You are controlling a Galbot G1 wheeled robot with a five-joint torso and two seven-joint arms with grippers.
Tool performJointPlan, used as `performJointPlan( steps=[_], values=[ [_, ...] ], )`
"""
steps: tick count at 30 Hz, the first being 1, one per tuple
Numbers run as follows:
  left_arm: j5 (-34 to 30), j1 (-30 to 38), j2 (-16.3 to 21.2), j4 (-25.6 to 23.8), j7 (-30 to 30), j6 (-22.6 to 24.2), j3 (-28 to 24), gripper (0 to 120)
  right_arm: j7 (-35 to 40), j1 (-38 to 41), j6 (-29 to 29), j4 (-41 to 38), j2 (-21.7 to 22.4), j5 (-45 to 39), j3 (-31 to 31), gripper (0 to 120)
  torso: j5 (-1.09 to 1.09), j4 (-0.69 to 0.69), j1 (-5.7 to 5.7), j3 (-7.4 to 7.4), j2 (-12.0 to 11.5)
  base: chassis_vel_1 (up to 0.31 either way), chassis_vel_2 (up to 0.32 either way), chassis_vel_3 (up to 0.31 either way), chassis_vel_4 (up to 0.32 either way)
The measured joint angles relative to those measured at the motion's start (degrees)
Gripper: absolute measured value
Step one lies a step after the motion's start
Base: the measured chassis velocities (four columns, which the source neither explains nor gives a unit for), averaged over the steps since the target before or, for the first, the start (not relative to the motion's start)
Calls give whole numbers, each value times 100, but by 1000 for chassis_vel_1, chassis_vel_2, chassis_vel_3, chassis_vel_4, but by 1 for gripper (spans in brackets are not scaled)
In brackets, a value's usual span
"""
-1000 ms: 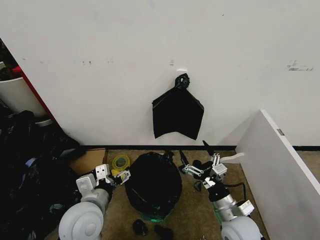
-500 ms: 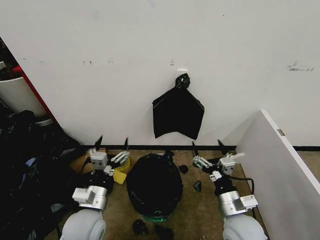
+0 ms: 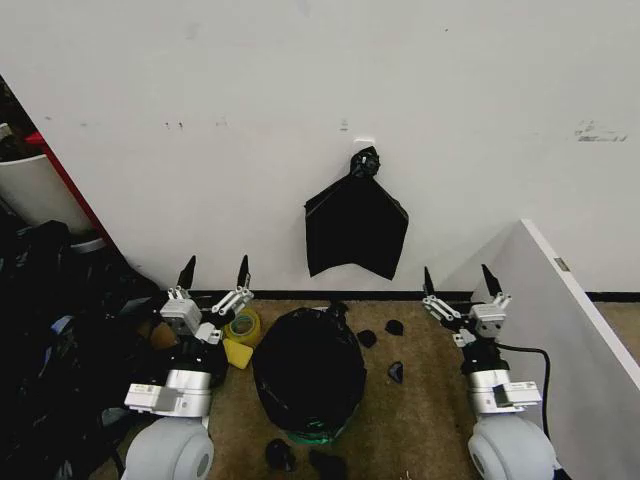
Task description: Place the garbage bag over the trash bin.
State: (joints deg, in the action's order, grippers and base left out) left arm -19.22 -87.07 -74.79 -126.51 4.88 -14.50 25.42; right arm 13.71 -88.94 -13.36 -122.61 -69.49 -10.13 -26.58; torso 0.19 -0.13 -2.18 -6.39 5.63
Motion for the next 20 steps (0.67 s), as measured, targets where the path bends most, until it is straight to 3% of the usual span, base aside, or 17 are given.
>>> performJointPlan(
  steps=[20],
  values=[
    [176, 174, -14, 254, 19, 13, 11, 100, -409, -169, 18, -205, -196, 123, 137, 100, 1, 0, 0, 0, 0, 0, 0, 0, 0]
  ],
)
